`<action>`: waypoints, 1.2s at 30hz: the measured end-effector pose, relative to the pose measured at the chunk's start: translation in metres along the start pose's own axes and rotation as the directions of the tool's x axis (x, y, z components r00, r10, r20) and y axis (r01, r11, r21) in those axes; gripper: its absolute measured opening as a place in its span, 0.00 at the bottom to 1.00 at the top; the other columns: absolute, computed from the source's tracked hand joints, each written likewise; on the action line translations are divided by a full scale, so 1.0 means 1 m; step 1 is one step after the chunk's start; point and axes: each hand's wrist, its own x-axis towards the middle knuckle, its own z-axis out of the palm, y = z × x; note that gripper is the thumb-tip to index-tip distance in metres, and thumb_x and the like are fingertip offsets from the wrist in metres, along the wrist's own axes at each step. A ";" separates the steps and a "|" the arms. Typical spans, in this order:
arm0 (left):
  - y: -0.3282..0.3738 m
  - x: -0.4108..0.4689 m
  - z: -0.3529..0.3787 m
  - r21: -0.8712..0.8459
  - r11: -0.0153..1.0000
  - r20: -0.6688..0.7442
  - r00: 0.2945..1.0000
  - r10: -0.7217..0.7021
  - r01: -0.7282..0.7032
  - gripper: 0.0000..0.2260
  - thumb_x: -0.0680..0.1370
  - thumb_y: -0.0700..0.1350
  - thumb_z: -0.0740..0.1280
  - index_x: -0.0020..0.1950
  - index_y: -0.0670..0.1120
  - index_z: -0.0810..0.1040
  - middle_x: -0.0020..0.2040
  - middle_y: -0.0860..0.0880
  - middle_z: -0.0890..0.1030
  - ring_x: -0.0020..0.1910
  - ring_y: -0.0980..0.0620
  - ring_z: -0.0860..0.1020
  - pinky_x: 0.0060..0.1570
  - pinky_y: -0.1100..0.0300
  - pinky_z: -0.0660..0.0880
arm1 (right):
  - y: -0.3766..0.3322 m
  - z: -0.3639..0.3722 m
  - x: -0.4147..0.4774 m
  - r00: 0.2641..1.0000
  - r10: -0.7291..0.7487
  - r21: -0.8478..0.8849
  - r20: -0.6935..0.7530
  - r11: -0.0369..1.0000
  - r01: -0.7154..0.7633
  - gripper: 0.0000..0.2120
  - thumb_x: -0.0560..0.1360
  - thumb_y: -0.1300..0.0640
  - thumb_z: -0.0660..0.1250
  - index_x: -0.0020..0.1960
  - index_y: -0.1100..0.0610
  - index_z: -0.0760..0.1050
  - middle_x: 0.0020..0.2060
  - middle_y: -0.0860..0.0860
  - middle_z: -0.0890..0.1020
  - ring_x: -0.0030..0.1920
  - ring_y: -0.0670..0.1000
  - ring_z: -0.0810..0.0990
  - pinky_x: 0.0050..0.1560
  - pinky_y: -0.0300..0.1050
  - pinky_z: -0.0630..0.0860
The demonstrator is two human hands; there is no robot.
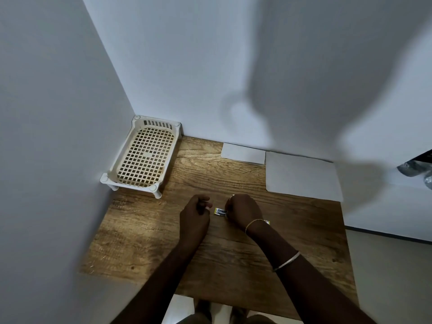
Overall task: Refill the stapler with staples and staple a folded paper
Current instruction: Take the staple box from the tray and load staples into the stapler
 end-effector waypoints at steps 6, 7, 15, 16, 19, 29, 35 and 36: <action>-0.002 0.001 0.000 0.000 1.000 -0.001 1.000 -0.001 0.001 0.15 0.75 0.34 0.68 0.55 0.53 0.81 0.44 0.59 0.85 0.46 0.67 0.81 0.44 0.74 0.72 | -0.001 0.002 0.000 1.000 0.007 0.005 -0.011 1.000 -0.007 0.08 0.70 0.57 0.74 0.48 0.50 0.86 0.45 0.52 0.86 0.46 0.54 0.84 0.47 0.47 0.81; -0.002 0.001 0.000 0.001 1.000 -0.001 1.000 0.001 -0.001 0.15 0.75 0.34 0.68 0.55 0.53 0.81 0.44 0.59 0.85 0.46 0.67 0.81 0.43 0.74 0.71 | -0.001 0.002 -0.001 1.000 0.007 0.013 -0.014 1.000 -0.007 0.08 0.70 0.57 0.74 0.48 0.50 0.86 0.45 0.51 0.86 0.47 0.53 0.84 0.48 0.47 0.82; 0.002 0.001 -0.002 -0.002 0.999 -0.009 0.999 0.039 -0.039 0.16 0.75 0.33 0.67 0.55 0.53 0.80 0.45 0.58 0.85 0.47 0.66 0.81 0.44 0.77 0.71 | -0.003 0.005 -0.004 0.998 0.032 0.012 -0.047 0.999 -0.032 0.08 0.70 0.56 0.73 0.48 0.49 0.86 0.45 0.50 0.86 0.48 0.53 0.84 0.48 0.46 0.81; 0.003 0.001 -0.002 -0.001 0.999 -0.010 0.999 0.039 -0.039 0.16 0.75 0.33 0.67 0.55 0.53 0.80 0.46 0.58 0.85 0.47 0.65 0.81 0.44 0.77 0.71 | -0.003 0.005 -0.005 0.998 0.037 0.021 -0.050 0.999 -0.036 0.08 0.70 0.56 0.73 0.49 0.49 0.86 0.45 0.50 0.87 0.48 0.52 0.84 0.49 0.47 0.81; 0.004 0.001 -0.002 -0.007 0.999 -0.014 0.999 0.047 -0.047 0.16 0.75 0.33 0.68 0.55 0.52 0.80 0.46 0.57 0.85 0.48 0.65 0.81 0.45 0.77 0.71 | -0.003 0.005 -0.006 0.996 0.059 0.037 -0.062 0.998 -0.057 0.08 0.71 0.54 0.73 0.49 0.48 0.86 0.45 0.49 0.87 0.46 0.52 0.84 0.49 0.47 0.82; 0.005 0.000 0.001 -0.005 0.999 -0.018 0.999 0.045 -0.045 0.15 0.75 0.33 0.68 0.54 0.51 0.81 0.45 0.58 0.85 0.47 0.66 0.81 0.47 0.72 0.73 | 0.001 0.006 -0.007 0.995 0.085 0.045 -0.048 0.996 -0.083 0.08 0.71 0.52 0.73 0.50 0.48 0.86 0.45 0.50 0.87 0.48 0.53 0.84 0.48 0.45 0.80; 0.006 0.000 0.001 -0.012 0.999 -0.017 0.999 0.039 -0.040 0.15 0.75 0.33 0.67 0.55 0.51 0.81 0.45 0.58 0.85 0.47 0.67 0.81 0.45 0.78 0.70 | 0.003 0.007 -0.008 0.994 0.093 0.010 -0.052 0.996 -0.092 0.08 0.70 0.49 0.74 0.49 0.47 0.86 0.45 0.49 0.87 0.49 0.52 0.84 0.52 0.48 0.80; 0.006 0.000 0.001 -0.013 0.999 -0.016 0.999 0.039 -0.040 0.15 0.75 0.33 0.67 0.55 0.51 0.81 0.45 0.58 0.85 0.47 0.67 0.81 0.45 0.77 0.71 | 0.003 0.007 -0.008 0.994 0.092 0.002 -0.053 0.996 -0.092 0.08 0.71 0.49 0.74 0.49 0.47 0.86 0.45 0.49 0.87 0.49 0.52 0.84 0.53 0.49 0.80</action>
